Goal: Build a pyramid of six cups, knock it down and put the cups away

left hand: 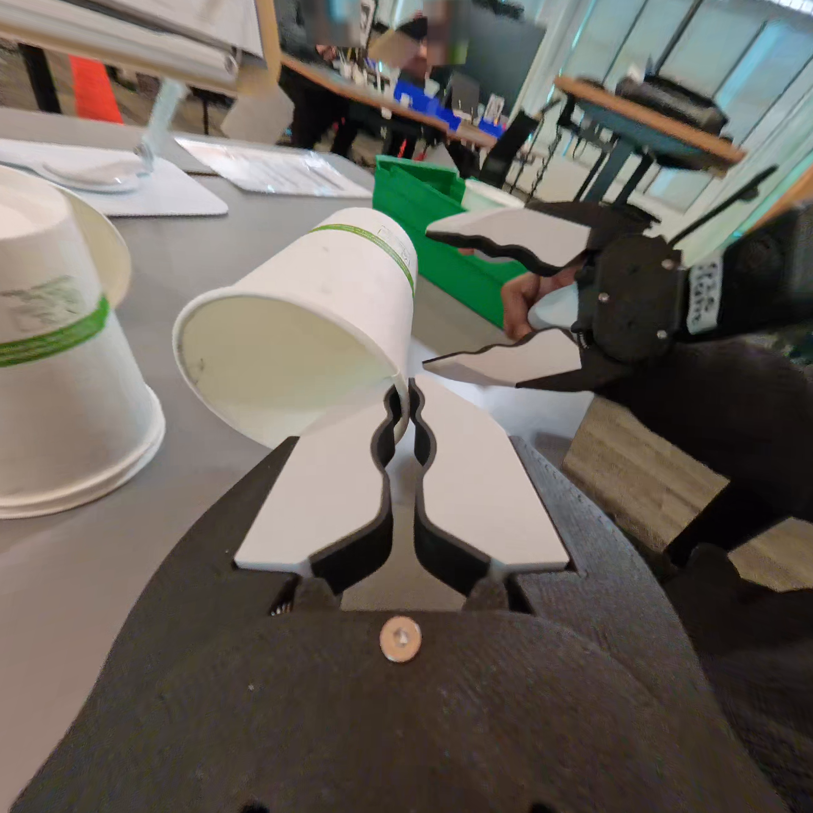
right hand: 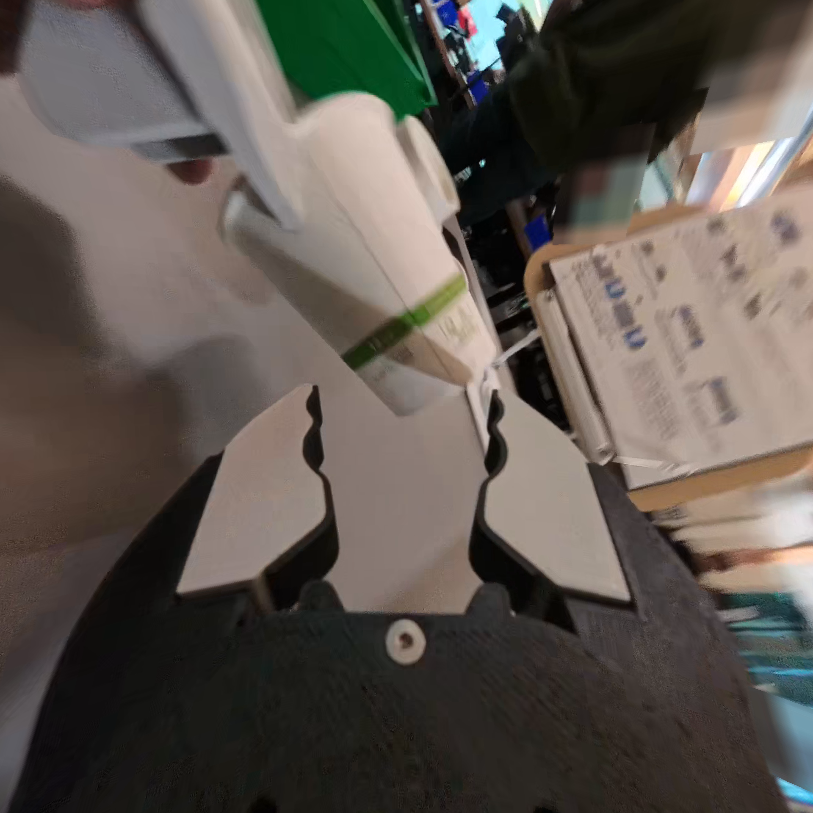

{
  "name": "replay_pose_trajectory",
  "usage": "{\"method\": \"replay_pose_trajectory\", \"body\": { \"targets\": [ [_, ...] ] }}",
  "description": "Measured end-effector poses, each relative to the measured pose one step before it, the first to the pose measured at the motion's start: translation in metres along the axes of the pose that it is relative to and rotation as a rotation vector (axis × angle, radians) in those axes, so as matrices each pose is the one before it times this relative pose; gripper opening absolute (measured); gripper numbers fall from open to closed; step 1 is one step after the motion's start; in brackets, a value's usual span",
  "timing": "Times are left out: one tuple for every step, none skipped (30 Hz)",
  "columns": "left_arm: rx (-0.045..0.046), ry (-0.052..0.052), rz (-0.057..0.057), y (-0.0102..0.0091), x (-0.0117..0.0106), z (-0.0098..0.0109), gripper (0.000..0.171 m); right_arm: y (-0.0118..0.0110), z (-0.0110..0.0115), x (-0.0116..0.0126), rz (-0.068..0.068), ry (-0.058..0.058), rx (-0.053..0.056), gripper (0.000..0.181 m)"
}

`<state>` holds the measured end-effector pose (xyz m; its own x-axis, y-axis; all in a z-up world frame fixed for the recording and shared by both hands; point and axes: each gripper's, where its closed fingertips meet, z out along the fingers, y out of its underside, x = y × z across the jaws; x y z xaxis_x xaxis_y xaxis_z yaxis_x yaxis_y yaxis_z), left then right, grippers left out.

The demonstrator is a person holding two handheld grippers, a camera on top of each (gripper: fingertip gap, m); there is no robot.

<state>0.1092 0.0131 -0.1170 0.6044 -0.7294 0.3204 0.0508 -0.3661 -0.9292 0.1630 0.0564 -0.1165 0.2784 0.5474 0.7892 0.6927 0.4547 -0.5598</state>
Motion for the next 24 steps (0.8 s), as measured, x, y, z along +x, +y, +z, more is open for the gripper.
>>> {"method": "replay_pose_trajectory", "body": {
  "targets": [
    [-0.02399, 0.0028, 0.0083, 0.0045, 0.00283, 0.0025, 0.004, -0.00379, 0.00009, -0.0087, -0.1152, 0.0016, -0.0078, 0.077],
    [-0.02054, 0.0059, 0.0106, 0.00347, 0.00311, 0.00202, 0.004, -0.00383, 0.00052, -0.00799, -0.0954, -0.0057, -0.0086, 0.08],
    [-0.02397, 0.008, 0.0151, 0.00365, 0.00316, 0.0017, 0.004, -0.00415, 0.00032, -0.00755, -0.0684, -0.0132, -0.0019, 0.082],
    [-0.02415, 0.0041, 0.0194, 0.00365, 0.00255, 0.00156, 0.004, -0.00382, 0.00065, -0.00658, -0.0349, -0.0163, 0.001, 0.085],
    [-0.02189, 0.0046, 0.0218, 0.00364, 0.00261, 0.00154, 0.004, -0.00301, 0.00091, -0.00482, -0.0077, -0.0153, 0.0005, 0.087],
    [-0.02256, 0.01, 0.0205, 0.00359, 0.00334, 0.00182, 0.004, -0.00183, 0.00109, -0.00265, 0.0022, -0.0081, -0.0026, 0.09],
    [-0.02223, 0.0102, 0.0198, 0.00332, 0.00361, 0.00197, 0.004, -0.001, 0.00099, -0.00111, -0.002, -0.0026, -0.0041, 0.092],
    [-0.02306, 0.0066, 0.0209, 0.0034, 0.00329, 0.00206, 0.004, -0.00071, 0.00049, -0.00036, -0.0096, 0.0027, -0.0016, 0.091],
    [-0.01935, 0.0057, 0.0228, 0.00293, 0.00342, 0.00213, 0.004, -0.00031, 0.00038, -0.00068, -0.0164, 0.0026, -0.003, 0.088],
    [-0.00973, 0.0099, 0.0226, 0.00169, 0.00413, 0.00171, 0.004, 0.00029, 0.00024, -0.00098, -0.0212, 0.0018, -0.0056, 0.083],
    [-0.00542, 0.0134, 0.0183, 0.00076, 0.00436, 0.00135, 0.004, 0.00052, 0.00015, -0.00114, -0.021, 0.0011, -0.0054, 0.079],
    [-0.00111, 0.0036, 0.0133, 0.0002, 0.00263, 0.00115, 0.004, 0.00029, 0.00007, -0.00048, -0.0141, 0.0038, -0.0032, 0.079],
    [0.00131, -0.0098, 0.0156, 0.00024, -0.0001, 0.00049, 0.004, 0.00017, 0.00001, 0.00004, -0.0045, 0.0017, -0.001, 0.079],
    [0.008, -0.0023, 0.0123, -0.00032, 0.0002, 0.00005, 0.005, 0.00019, 0.00013, 0.00075, 0.0022, 0.0023, -0.0009, 0.079],
    [0.01563, -0.0039, 0.0042, -0.00161, -0.00046, -0.00045, 0.004, 0.00064, 0.00007, 0.00202, 0.0072, 0.0084, -0.0019, 0.079],
    [0.02584, -0.0287, -0.001, -0.00331, -0.00393, -0.00112, 0.005, 0.00234, 0.00013, 0.00408, 0.0147, 0.0159, -0.0075, 0.079],
    [0.03958, -0.0402, 0.0025, -0.0055, -0.00527, -0.00201, 0.012, 0.00422, -0.00004, 0.0057, 0.0254, 0.0168, -0.011, 0.079],
    [0.04898, -0.0427, 0.0064, -0.00706, -0.00573, -0.00266, 0.026, 0.00555, -0.00048, 0.00822, 0.0404, 0.0225, -0.0078, 0.078],
    [0.04814, -0.0363, 0.008, -0.0075, -0.00509, -0.00322, 0.036, 0.00647, -0.00107, 0.01039, 0.0565, 0.025, -0.0029, 0.079],
    [0.0462, -0.0315, 0.0021, -0.00754, -0.00492, -0.0034, 0.04, 0.00704, -0.00166, 0.01308, 0.0744, 0.0287, 0.0006, 0.078],
    [0.0438, -0.0263, -0.0075, -0.00718, -0.00453, -0.00314, 0.044, 0.00729, -0.00221, 0.01552, 0.0895, 0.0296, 0.0037, 0.079],
    [0.03413, -0.0147, -0.0159, -0.00545, -0.00343, -0.00252, 0.044, 0.00655, -0.00305, 0.01813, 0.0985, 0.0342, 0.0091, 0.079],
    [0.01603, 0.0013, -0.0263, -0.00216, -0.00159, -0.00126, 0.044, 0.00517, -0.0039, 0.02117, 0.1001, 0.0418, 0.0175, 0.079],
    [-0.00616, 0.0168, -0.0349, 0.00156, 0.00018, 0.00016, 0.045, 0.00355, -0.00492, 0.02413, 0.0953, 0.0534, 0.0243, 0.079]
  ]
}}
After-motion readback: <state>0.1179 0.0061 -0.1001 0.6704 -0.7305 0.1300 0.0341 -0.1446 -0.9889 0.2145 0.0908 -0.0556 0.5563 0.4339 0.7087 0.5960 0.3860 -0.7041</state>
